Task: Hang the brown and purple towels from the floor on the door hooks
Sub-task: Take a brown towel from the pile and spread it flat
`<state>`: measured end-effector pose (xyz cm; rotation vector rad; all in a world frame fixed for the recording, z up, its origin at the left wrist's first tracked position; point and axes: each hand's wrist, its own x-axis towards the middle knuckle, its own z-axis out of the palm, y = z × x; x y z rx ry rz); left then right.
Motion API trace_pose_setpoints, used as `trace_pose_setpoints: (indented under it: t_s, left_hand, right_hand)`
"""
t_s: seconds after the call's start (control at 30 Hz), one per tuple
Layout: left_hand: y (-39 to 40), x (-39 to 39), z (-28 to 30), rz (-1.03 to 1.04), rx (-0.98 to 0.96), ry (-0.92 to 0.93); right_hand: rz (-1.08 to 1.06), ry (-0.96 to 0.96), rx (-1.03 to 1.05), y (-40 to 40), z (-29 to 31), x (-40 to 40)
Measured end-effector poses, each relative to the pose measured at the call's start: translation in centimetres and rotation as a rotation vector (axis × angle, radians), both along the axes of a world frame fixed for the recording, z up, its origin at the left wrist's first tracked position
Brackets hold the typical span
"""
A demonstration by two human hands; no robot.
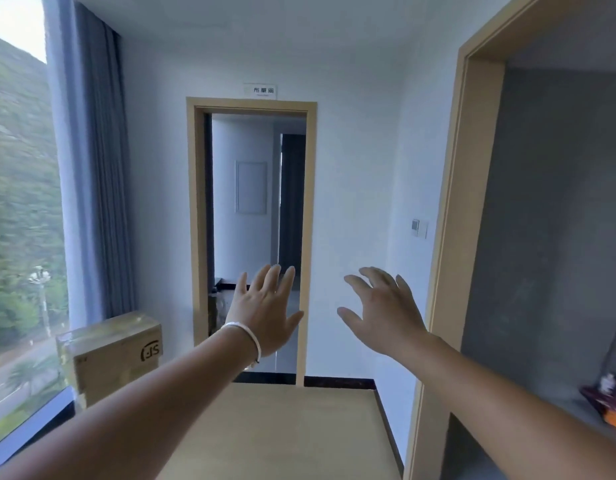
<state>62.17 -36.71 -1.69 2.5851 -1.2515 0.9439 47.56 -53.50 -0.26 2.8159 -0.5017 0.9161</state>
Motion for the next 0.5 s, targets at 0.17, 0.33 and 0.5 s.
trace_pose_setpoints:
  t_s: [0.17, 0.33, 0.5]
  left_hand:
    - [-4.1, 8.1, 1.0, -0.040, -0.002, 0.003]
    - [-7.2, 15.4, 1.6, -0.062, -0.014, -0.042]
    - [-10.4, 20.9, 0.9, -0.075, -0.001, -0.034]
  right_hand:
    - [-0.053, 0.016, 0.012, -3.6, 0.7, 7.6]
    - [-0.082, 0.013, 0.027, -6.5, 0.9, 14.6]
    - [-0.099, 0.039, 0.037, -9.5, 0.2, 19.9]
